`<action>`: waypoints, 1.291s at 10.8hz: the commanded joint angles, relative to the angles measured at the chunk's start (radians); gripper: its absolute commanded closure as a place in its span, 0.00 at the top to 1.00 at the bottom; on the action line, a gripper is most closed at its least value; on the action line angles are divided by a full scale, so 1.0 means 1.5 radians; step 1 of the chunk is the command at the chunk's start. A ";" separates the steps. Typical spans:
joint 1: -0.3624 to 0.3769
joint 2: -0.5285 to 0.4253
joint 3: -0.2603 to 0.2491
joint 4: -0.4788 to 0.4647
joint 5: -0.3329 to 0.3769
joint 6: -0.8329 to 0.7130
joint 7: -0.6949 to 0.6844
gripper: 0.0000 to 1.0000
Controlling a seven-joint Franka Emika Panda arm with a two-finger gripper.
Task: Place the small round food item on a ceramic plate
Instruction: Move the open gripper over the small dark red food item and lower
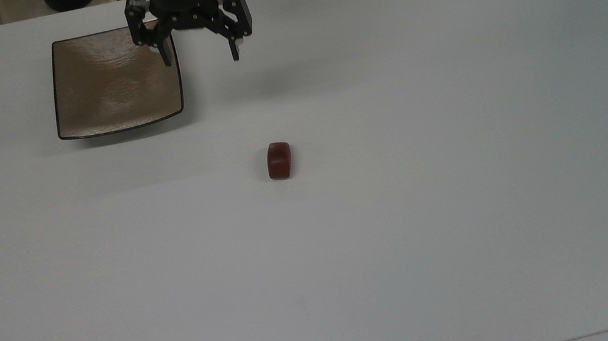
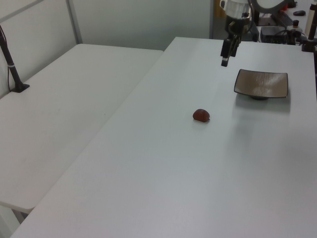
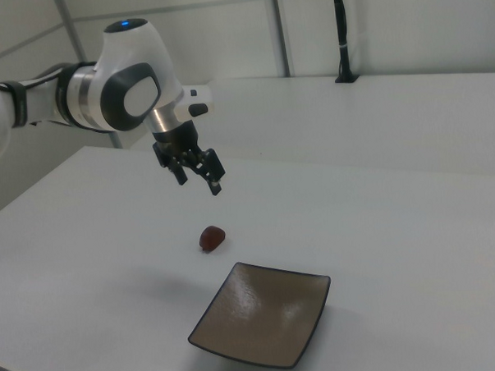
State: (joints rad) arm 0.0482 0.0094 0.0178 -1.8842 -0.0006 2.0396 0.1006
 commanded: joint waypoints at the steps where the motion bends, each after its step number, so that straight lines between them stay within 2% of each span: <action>1: 0.015 0.047 -0.008 -0.002 0.006 0.142 0.081 1.00; 4: 0.016 0.118 -0.007 0.011 -0.005 0.214 0.102 1.00; 7: 0.017 0.171 0.015 0.014 -0.005 0.245 0.130 1.00; 13: 0.054 0.250 0.024 0.014 -0.013 0.249 0.150 1.00; 14: 0.055 0.254 0.024 0.010 -0.026 0.249 0.150 0.93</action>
State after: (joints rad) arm 0.1226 0.3635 0.0547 -1.8762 -0.0030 2.3956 0.2982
